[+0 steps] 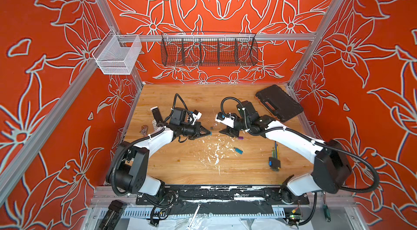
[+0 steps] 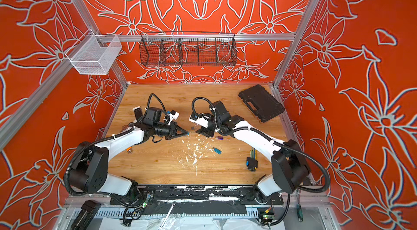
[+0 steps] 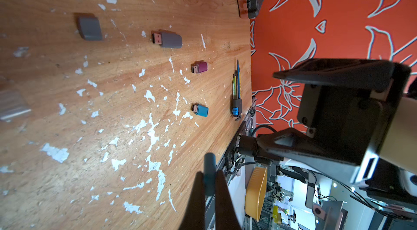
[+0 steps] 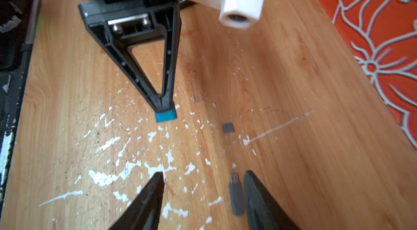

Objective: Close the usb drive cover
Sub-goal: Pick up the USB drive from the center of the board.

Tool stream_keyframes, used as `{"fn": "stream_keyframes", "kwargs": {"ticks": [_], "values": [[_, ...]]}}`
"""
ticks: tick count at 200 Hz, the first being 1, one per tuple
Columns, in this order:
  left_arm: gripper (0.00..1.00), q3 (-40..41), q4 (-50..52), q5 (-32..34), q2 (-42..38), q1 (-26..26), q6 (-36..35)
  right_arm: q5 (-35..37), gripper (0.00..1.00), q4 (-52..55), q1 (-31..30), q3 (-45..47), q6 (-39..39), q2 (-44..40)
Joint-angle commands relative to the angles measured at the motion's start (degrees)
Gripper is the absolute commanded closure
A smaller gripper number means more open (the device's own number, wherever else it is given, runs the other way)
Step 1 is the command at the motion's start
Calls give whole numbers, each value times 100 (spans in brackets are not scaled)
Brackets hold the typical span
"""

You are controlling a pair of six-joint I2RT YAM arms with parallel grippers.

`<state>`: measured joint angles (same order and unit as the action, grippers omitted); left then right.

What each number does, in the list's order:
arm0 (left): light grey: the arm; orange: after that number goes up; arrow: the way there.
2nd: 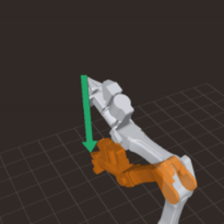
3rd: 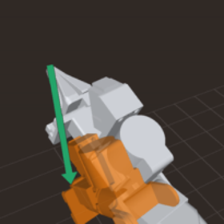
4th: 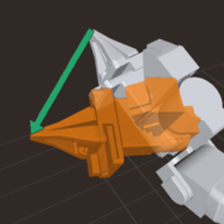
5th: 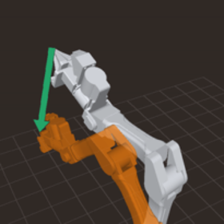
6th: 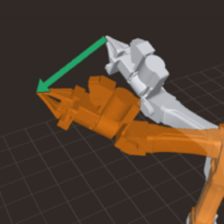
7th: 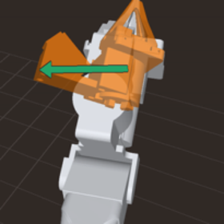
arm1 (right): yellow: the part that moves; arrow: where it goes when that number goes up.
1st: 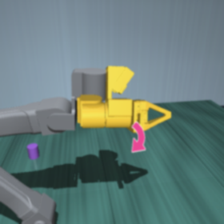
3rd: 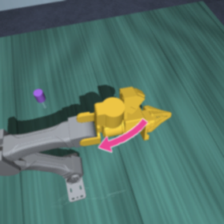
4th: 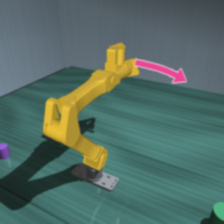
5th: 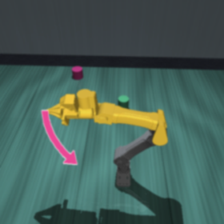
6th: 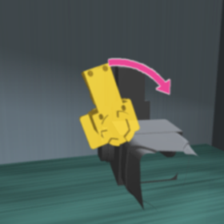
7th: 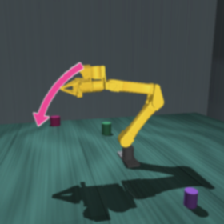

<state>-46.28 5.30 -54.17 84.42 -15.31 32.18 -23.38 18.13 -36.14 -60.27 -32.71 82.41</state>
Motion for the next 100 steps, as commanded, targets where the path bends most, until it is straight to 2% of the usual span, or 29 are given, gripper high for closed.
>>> {"fn": "stream_keyframes", "kwargs": {"ticks": [1, 27, 60, 83, 100], "values": [[100, -217, 168, 43, 195, -25, -246, 1029, 43, 1358, 25, 254, 256, -229], [100, -453, 311, 93, 326, -17, -392, 1633, 45, 2277, 28, 430, 1057, -564], [100, -732, 413, 100, 474, -6, -486, 1582, 45, 2481, 27, 807, 2081, -858], [100, -927, 581, 101, 574, 0, -587, 1577, 47, 2321, -25, 924, 2307, -818], [100, -1014, 686, 108, 584, 2, -632, 1865, 48, 2429, -25, 765, 2440, -614]]}}
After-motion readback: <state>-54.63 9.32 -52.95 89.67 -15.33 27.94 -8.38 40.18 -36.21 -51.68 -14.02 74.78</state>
